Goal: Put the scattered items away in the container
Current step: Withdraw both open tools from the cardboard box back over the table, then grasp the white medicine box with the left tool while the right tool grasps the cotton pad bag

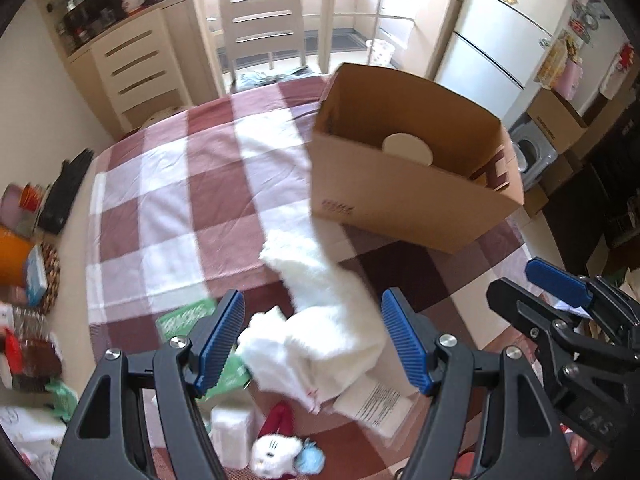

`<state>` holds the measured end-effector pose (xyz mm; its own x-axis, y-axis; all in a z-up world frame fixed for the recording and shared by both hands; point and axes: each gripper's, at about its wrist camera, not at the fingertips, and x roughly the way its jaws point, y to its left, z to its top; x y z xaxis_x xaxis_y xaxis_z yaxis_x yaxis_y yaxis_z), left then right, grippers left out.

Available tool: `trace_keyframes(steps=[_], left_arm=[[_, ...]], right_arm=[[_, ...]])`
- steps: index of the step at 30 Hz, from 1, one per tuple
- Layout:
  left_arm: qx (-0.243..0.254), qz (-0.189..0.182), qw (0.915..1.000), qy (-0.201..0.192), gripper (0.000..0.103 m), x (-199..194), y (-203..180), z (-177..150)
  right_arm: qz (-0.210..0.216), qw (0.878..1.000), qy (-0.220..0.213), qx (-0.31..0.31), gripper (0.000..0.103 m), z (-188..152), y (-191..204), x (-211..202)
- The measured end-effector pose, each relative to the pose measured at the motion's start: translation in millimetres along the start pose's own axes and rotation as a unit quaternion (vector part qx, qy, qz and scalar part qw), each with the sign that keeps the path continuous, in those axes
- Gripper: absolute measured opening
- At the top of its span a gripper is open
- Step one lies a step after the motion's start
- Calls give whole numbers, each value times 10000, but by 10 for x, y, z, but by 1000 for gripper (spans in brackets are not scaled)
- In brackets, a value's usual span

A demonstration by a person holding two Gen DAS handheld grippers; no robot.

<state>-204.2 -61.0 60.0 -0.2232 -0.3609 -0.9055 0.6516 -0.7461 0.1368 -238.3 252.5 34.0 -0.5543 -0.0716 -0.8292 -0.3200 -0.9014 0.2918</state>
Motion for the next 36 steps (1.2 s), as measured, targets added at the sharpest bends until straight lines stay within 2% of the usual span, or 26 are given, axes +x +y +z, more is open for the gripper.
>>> trace_keyframes(steps=[5, 8, 10, 12, 15, 18, 23, 26, 30, 36], left_arm=[[-425, 139, 9990, 41, 72, -118, 374, -352], [-663, 234, 9975, 53, 72, -188, 570, -582], [-800, 303, 9963, 47, 72, -228, 695, -740], [-970, 361, 9946, 95, 72, -256, 833, -926], [-1226, 426, 9914, 156, 72, -282, 1025, -1183], [-1518, 528, 9868, 206, 72, -296, 1235, -1430], [-1925, 684, 9782, 370, 72, -221, 1576, -1855], [-2276, 698, 9697, 552, 72, -123, 1747, -2063], [-2595, 694, 9605, 731, 72, 24, 1822, -2160], [-2723, 684, 9551, 946, 72, 334, 1795, -2047]], right_arm=[[-224, 9973, 56, -704, 59, -260, 254, 34], [-262, 9961, 243, -810, 59, -399, 333, 85], [-447, 9939, 342, -952, 59, -497, 412, 112], [-654, 9907, 276, -1160, 59, -587, 490, 116], [-714, 9869, 154, -1437, 59, -726, 590, 137], [-813, 9843, 237, -1551, 59, -853, 631, 209], [-389, 9888, 615, -1303, 59, -1133, 565, 371], [-171, 9888, 890, -1184, 59, -1313, 496, 495], [93, 9880, 1074, -1103, 59, -1474, 439, 593], [259, 9859, 1112, -1225, 59, -1521, 413, 693]])
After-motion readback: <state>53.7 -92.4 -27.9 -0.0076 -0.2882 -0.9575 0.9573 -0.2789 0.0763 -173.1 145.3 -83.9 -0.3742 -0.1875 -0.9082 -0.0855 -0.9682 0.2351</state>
